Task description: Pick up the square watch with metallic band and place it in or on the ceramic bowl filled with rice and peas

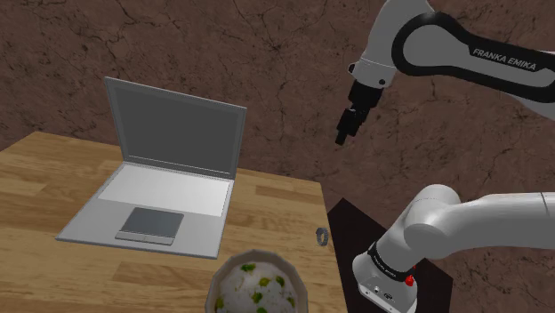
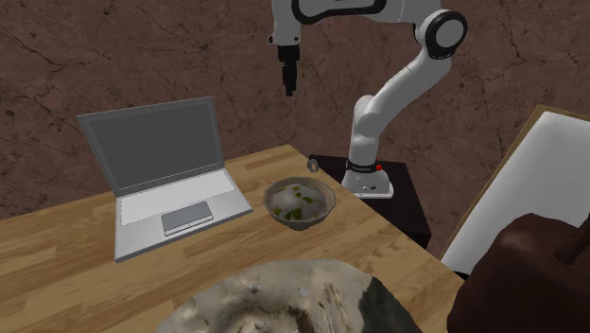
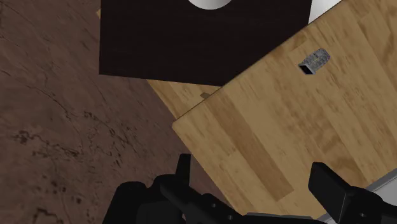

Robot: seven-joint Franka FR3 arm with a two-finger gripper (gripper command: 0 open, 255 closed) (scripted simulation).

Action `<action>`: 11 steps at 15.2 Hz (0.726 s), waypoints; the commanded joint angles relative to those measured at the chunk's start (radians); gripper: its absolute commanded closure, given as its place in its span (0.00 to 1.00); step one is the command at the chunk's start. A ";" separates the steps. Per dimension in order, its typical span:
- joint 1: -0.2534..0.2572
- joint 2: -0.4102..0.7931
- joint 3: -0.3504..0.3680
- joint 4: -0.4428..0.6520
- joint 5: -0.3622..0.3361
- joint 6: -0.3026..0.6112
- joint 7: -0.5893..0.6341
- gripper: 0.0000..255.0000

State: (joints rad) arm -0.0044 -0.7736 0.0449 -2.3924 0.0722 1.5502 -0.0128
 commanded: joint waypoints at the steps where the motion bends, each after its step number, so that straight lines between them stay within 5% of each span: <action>1: 0.000 0.000 0.000 0.000 0.000 0.000 0.000 0.00; 11: 0.155 -0.131 0.101 -0.311 0.123 0.187 -0.057 0.00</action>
State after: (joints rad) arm 0.1324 -0.8862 0.1367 -2.6670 0.1808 1.7176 -0.0618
